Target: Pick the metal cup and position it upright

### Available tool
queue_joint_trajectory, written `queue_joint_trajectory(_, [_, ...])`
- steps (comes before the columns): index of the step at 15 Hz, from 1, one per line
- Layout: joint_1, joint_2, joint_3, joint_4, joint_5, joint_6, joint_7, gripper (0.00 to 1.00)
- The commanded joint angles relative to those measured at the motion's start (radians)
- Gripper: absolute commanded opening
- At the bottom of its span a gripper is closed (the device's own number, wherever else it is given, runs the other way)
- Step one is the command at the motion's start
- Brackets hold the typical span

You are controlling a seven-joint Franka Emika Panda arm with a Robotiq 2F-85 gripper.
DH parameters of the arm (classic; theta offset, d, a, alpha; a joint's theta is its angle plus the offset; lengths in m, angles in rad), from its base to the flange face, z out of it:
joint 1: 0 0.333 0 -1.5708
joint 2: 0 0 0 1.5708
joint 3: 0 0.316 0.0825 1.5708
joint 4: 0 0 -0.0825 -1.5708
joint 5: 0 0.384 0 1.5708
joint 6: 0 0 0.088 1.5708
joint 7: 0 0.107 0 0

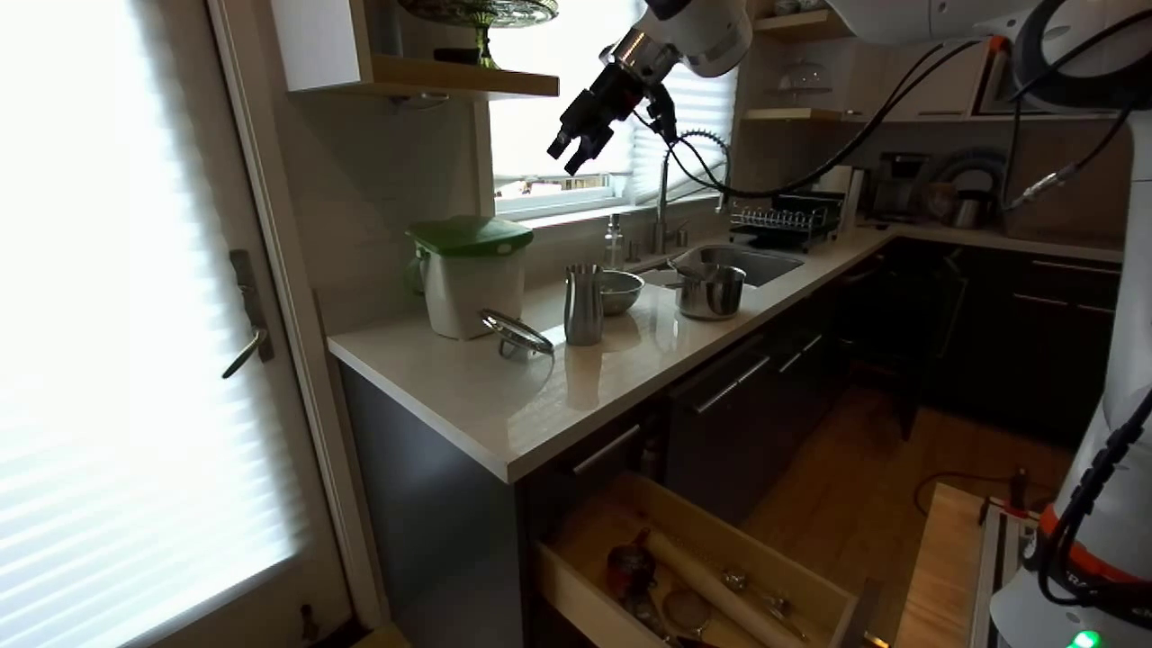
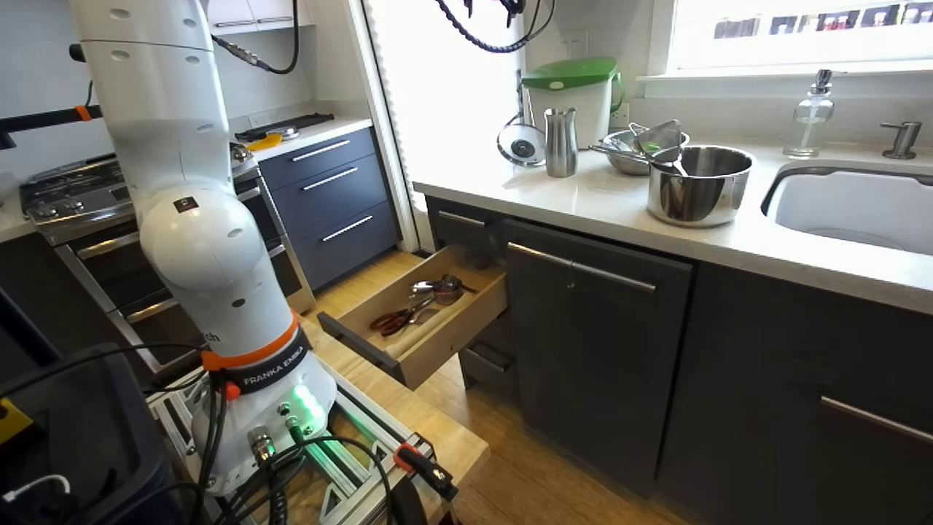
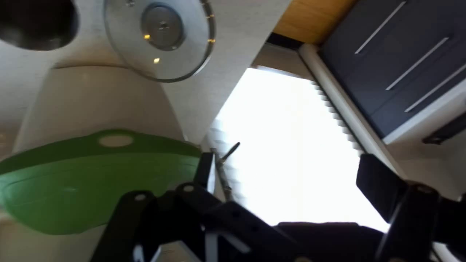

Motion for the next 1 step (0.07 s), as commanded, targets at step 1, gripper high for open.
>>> queue_joint_trajectory(1, [0.034,-0.018,-0.039,-0.015,0.022,-0.013,-0.010,1.00])
